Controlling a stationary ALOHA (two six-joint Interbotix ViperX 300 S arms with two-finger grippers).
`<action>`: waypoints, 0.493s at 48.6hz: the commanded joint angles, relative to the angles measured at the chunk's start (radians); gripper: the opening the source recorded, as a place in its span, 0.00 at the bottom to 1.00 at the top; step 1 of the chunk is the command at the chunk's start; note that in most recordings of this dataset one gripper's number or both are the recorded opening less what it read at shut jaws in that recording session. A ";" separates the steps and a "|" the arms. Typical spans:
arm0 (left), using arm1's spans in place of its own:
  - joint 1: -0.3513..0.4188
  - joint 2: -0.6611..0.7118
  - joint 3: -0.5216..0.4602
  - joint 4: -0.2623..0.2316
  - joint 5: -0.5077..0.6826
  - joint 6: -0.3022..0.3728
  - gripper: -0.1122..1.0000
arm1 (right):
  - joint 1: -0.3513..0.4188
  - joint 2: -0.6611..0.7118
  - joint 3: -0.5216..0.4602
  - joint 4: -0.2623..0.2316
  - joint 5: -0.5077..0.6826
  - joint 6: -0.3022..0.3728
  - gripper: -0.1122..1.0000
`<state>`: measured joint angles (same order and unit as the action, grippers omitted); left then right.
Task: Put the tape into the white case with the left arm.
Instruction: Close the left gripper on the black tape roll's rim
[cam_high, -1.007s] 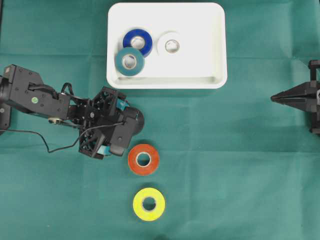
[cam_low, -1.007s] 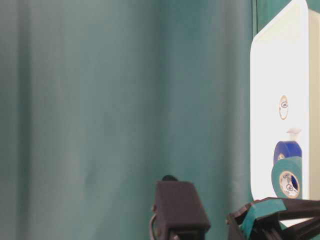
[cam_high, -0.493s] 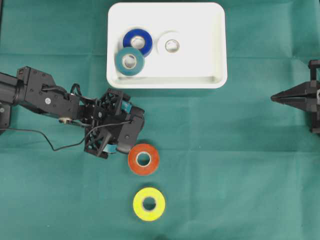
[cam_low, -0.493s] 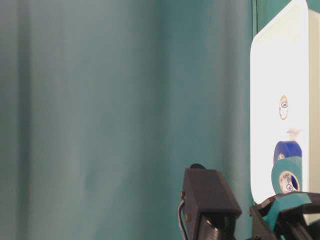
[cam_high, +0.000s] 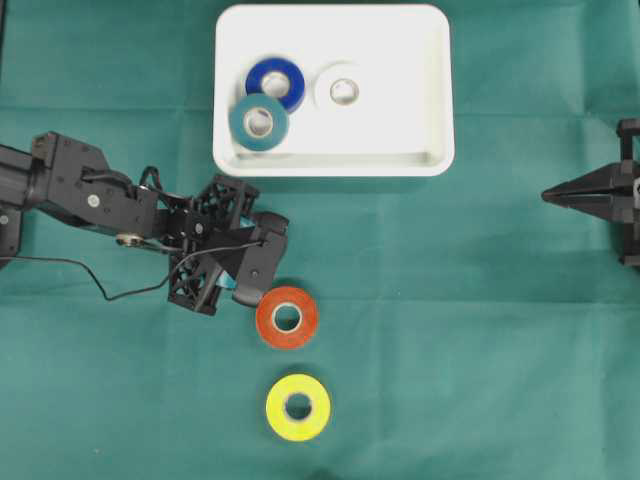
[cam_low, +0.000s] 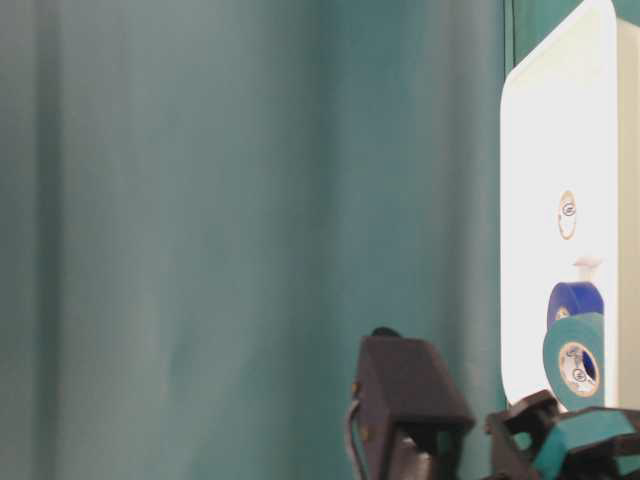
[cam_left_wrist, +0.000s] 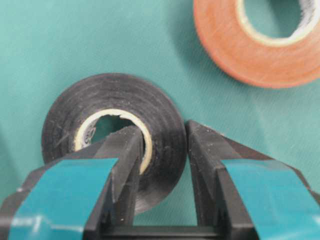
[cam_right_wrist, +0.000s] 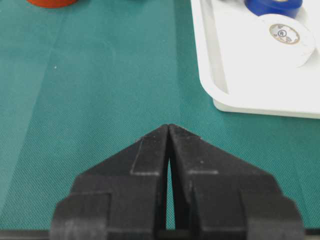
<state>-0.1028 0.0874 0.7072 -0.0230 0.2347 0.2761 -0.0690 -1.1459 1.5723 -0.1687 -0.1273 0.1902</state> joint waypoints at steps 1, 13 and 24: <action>-0.009 -0.063 -0.023 0.000 0.025 0.000 0.32 | -0.002 0.005 -0.008 -0.002 -0.011 0.000 0.02; -0.031 -0.164 -0.057 0.002 0.143 0.000 0.32 | -0.002 0.005 -0.009 -0.002 -0.012 0.000 0.02; -0.032 -0.206 -0.063 0.000 0.161 0.002 0.32 | -0.002 0.005 -0.008 -0.002 -0.011 0.000 0.02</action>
<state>-0.1335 -0.0890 0.6673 -0.0230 0.3973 0.2777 -0.0675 -1.1474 1.5739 -0.1687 -0.1273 0.1902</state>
